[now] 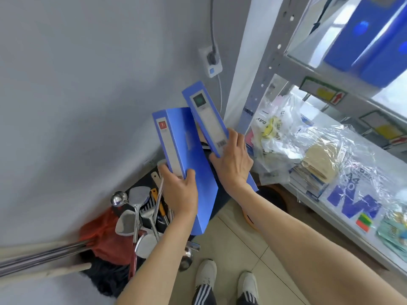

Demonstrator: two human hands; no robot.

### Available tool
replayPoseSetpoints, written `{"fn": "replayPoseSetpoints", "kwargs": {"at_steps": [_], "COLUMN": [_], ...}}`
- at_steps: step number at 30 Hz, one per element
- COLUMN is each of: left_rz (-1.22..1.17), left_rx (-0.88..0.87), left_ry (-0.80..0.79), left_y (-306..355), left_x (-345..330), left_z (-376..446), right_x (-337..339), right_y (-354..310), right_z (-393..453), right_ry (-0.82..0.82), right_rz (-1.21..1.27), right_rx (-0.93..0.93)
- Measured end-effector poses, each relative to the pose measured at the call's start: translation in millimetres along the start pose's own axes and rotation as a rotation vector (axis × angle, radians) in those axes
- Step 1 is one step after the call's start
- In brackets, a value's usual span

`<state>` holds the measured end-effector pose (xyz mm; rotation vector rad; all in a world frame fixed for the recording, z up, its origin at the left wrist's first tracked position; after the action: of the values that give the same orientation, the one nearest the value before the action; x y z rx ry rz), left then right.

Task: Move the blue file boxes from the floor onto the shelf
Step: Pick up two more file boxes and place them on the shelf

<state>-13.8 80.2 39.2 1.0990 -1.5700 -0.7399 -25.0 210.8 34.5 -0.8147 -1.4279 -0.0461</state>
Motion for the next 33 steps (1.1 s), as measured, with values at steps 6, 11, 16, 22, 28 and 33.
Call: {"fn": "replayPoseSetpoints", "kwargs": {"at_steps": [6, 11, 16, 22, 28, 33], "left_rz": [-0.067, -0.132, -0.153, -0.148, -0.229, -0.284], "left_rx": [-0.195, -0.331, -0.447, -0.616, -0.741, -0.751], "left_ry": [-0.028, -0.085, -0.185, -0.335, -0.541, -0.673], "left_y": [77, 127, 165, 206, 249, 276], "left_x": [13, 24, 25, 0, -47, -105], "left_z": [-35, -79, -129, -179, -217, -223], "right_x": [68, 126, 177, 238, 290, 319], "right_y": [-13, -12, -1, 32, 68, 102], "right_z": [-41, -81, -123, -154, -164, -141], "right_ry": [0.158, 0.328, 0.536, 0.795, 1.038, 1.132], "right_rz": [0.268, 0.453, 0.543, 0.547, 0.597, 0.617], "right_rx": [-0.109, -0.143, -0.172, -0.137, -0.188, -0.240]}}
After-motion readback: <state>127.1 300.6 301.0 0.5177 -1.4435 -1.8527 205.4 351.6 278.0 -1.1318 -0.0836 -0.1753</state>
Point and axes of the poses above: each hand's wrist, its own z-axis towards the middle knuckle, its own x-axis out of the back of the hand, y = z × x, the point moved 1 cm from there along z, towards the middle knuckle, and after that the axes turned 12 degrees about -y, right-handed, at the moved point
